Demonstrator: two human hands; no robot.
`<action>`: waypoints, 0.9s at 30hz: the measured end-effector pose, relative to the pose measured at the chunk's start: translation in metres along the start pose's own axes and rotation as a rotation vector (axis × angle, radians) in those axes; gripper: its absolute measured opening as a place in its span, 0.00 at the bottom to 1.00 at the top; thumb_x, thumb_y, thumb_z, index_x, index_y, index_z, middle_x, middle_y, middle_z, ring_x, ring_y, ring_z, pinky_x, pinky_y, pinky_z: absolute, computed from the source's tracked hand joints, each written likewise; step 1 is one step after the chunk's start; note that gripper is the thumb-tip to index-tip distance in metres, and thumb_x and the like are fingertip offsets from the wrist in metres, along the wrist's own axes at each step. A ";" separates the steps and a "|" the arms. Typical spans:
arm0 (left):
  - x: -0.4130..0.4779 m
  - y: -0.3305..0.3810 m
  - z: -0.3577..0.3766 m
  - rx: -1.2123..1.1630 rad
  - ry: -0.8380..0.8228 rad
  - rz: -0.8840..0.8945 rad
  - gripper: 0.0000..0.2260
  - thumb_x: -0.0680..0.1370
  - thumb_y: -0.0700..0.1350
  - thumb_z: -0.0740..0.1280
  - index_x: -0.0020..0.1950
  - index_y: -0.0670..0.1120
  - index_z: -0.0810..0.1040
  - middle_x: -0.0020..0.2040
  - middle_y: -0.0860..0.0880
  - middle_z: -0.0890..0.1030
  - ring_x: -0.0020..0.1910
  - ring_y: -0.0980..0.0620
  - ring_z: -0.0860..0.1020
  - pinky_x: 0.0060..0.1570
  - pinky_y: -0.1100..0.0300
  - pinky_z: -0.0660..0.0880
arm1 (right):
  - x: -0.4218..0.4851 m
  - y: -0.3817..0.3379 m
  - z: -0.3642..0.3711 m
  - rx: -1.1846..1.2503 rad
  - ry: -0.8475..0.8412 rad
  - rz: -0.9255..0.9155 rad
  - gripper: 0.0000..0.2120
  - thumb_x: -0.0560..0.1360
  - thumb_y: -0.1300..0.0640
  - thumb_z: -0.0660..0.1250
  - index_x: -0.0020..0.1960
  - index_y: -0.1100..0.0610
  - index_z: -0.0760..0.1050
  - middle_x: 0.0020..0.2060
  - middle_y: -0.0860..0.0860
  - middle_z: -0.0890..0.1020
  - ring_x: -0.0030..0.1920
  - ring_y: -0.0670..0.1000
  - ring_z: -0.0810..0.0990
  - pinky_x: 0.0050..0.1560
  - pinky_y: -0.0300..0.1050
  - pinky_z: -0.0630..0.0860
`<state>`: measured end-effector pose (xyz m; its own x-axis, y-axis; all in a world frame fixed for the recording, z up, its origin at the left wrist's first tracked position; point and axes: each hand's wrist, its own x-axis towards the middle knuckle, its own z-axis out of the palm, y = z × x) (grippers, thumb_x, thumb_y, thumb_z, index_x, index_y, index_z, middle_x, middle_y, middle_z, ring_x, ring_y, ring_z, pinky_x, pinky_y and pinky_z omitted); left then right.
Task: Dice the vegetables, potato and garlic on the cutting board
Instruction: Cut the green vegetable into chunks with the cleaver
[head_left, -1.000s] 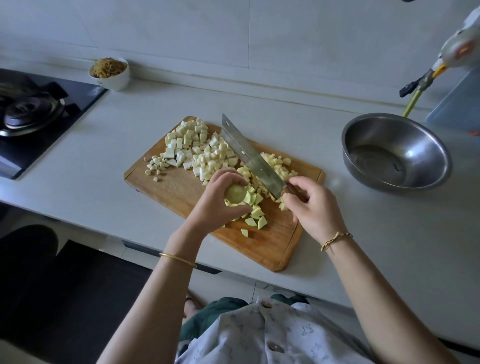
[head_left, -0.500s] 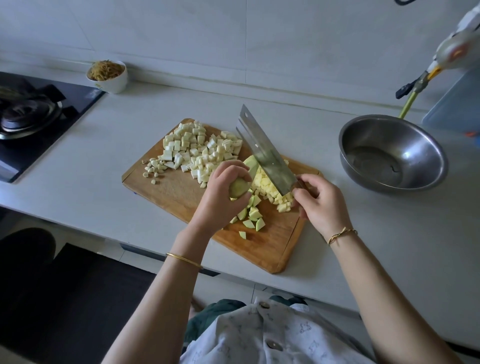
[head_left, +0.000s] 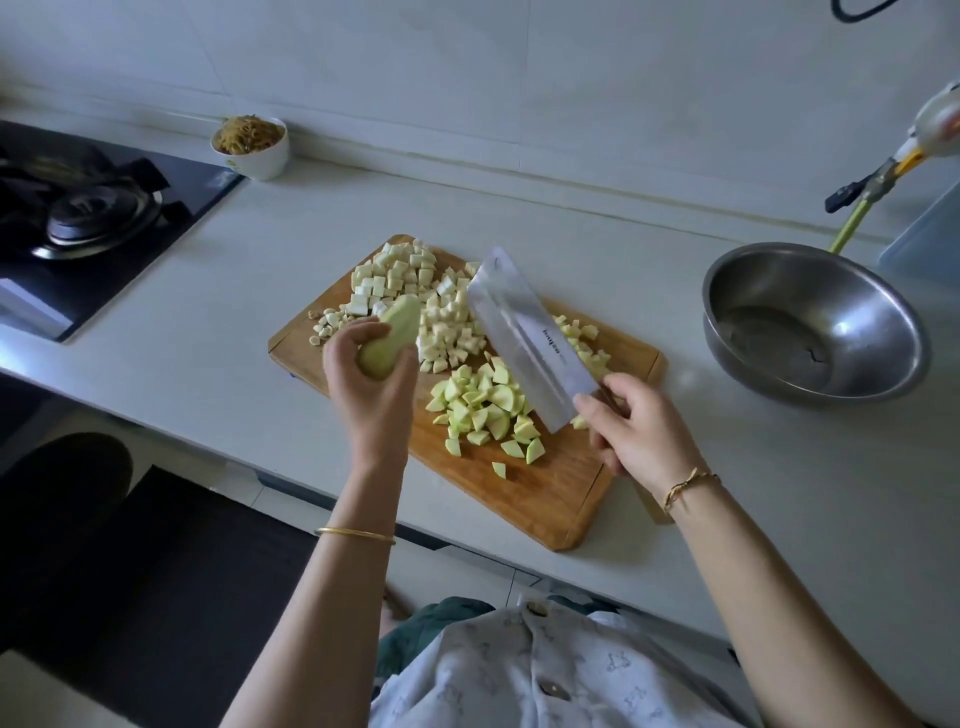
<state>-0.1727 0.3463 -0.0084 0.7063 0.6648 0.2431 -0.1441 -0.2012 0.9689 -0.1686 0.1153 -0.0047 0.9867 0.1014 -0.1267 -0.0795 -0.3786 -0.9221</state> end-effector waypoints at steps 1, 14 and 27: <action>0.000 0.000 -0.004 -0.028 0.063 -0.040 0.14 0.67 0.39 0.70 0.48 0.52 0.75 0.55 0.43 0.76 0.55 0.46 0.76 0.56 0.46 0.76 | 0.000 -0.001 0.003 -0.025 -0.058 0.013 0.06 0.77 0.54 0.67 0.44 0.53 0.70 0.26 0.51 0.74 0.20 0.47 0.67 0.21 0.39 0.65; -0.030 -0.015 -0.022 -0.084 0.230 -0.229 0.05 0.73 0.50 0.65 0.47 0.51 0.75 0.55 0.42 0.77 0.54 0.46 0.76 0.55 0.54 0.75 | -0.009 0.011 0.035 -0.267 -0.394 0.065 0.09 0.78 0.52 0.65 0.57 0.53 0.72 0.28 0.50 0.76 0.19 0.41 0.69 0.22 0.36 0.65; -0.078 -0.033 -0.013 0.083 -0.026 -0.213 0.05 0.76 0.39 0.68 0.50 0.47 0.77 0.57 0.51 0.72 0.61 0.51 0.71 0.57 0.65 0.73 | 0.000 0.011 0.012 -0.319 -0.304 0.092 0.11 0.78 0.52 0.64 0.44 0.60 0.72 0.28 0.52 0.75 0.23 0.48 0.67 0.24 0.42 0.66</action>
<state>-0.2320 0.3107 -0.0591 0.7328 0.6798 0.0307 0.0671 -0.1171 0.9909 -0.1713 0.1224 -0.0197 0.8874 0.3018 -0.3485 -0.0703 -0.6585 -0.7493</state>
